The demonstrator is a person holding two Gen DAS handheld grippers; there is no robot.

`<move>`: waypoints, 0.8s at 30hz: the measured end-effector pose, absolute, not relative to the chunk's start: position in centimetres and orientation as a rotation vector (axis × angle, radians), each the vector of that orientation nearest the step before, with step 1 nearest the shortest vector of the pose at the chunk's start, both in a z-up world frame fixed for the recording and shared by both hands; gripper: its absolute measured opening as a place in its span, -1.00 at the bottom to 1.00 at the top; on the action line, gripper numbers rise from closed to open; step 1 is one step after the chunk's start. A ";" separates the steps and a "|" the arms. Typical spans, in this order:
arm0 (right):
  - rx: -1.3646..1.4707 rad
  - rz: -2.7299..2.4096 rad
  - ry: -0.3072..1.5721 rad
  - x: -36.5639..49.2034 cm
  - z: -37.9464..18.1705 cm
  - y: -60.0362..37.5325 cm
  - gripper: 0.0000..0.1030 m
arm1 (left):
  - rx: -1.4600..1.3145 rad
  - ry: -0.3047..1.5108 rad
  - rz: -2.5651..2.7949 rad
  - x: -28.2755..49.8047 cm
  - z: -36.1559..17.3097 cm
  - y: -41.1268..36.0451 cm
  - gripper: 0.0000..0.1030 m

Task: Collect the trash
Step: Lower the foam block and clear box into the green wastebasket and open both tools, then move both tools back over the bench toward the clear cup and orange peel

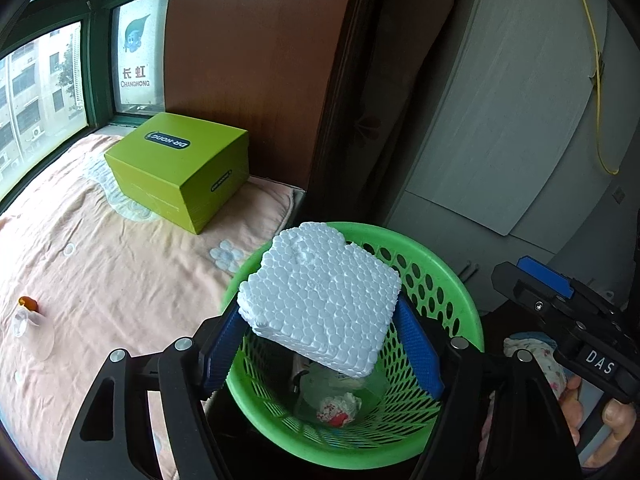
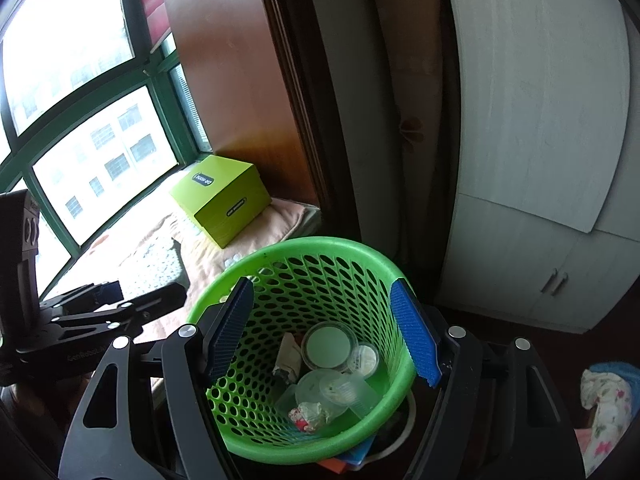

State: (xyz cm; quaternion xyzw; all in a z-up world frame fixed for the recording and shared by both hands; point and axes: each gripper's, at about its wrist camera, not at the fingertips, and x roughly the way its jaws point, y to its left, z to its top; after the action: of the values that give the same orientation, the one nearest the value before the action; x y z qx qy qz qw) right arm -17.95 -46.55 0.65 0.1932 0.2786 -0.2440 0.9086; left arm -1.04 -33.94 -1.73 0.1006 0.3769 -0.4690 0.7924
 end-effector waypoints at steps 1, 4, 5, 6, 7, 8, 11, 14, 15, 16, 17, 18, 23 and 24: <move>0.400 -0.505 0.574 -18.0 0.6 -46.6 0.37 | 0.220 0.810 -1.008 -1.2 -1.8 -34.0 0.47; 0.407 -0.507 0.571 -18.3 0.6 -46.7 0.37 | 0.225 0.814 -1.016 -1.3 -2.0 -34.3 0.47; 0.410 -0.507 0.570 -18.3 0.6 -46.7 0.37 | 0.228 0.816 -1.016 -1.4 -2.0 -34.4 0.47; 0.411 -0.507 0.569 -18.4 0.6 -46.7 0.37 | 0.227 0.819 -1.018 -1.4 -2.1 -34.4 0.48; 0.411 -0.505 0.569 -18.4 0.6 -46.7 0.37 | 0.226 0.820 -1.020 -1.4 -2.1 -34.4 0.49; 0.409 -0.505 0.569 -18.4 0.7 -46.7 0.37 | 0.226 0.820 -1.018 -1.4 -2.1 -34.3 0.50; 0.410 -0.500 0.569 -18.3 0.7 -46.5 0.37 | 0.225 0.817 -1.008 -1.3 -2.0 -34.0 0.52; 0.407 -0.490 0.570 -18.0 0.7 -46.3 0.38 | 0.230 0.812 -0.986 -1.1 -1.9 -33.3 0.54; 0.407 -0.487 0.570 -17.9 0.7 -46.2 0.39 | 0.228 0.810 -0.978 -1.0 -1.9 -33.0 0.56; 0.406 -0.482 0.570 -17.8 0.7 -46.1 0.41 | 0.224 0.808 -0.966 -0.7 -1.9 -32.6 0.57; 0.403 -0.480 0.570 -17.7 0.7 -45.9 0.43 | 0.220 0.811 -0.955 -0.4 -1.9 -32.2 0.57; 0.401 -0.476 0.571 -17.6 0.7 -45.8 0.43 | 0.214 0.814 -0.944 -0.2 -1.9 -31.8 0.58; 0.390 -0.445 0.578 -16.7 0.8 -44.9 0.49 | 0.201 0.808 -0.870 1.3 -1.6 -29.1 0.62; 0.386 -0.436 0.582 -16.4 0.8 -44.7 0.49 | 0.199 0.809 -0.854 1.6 -1.6 -28.5 0.63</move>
State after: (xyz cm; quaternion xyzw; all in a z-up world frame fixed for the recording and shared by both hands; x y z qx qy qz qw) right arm -16.36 -44.68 0.80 0.1874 0.2828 -0.2118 0.9166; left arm 1.62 -28.47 -1.64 0.0935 0.3810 -0.4020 0.8273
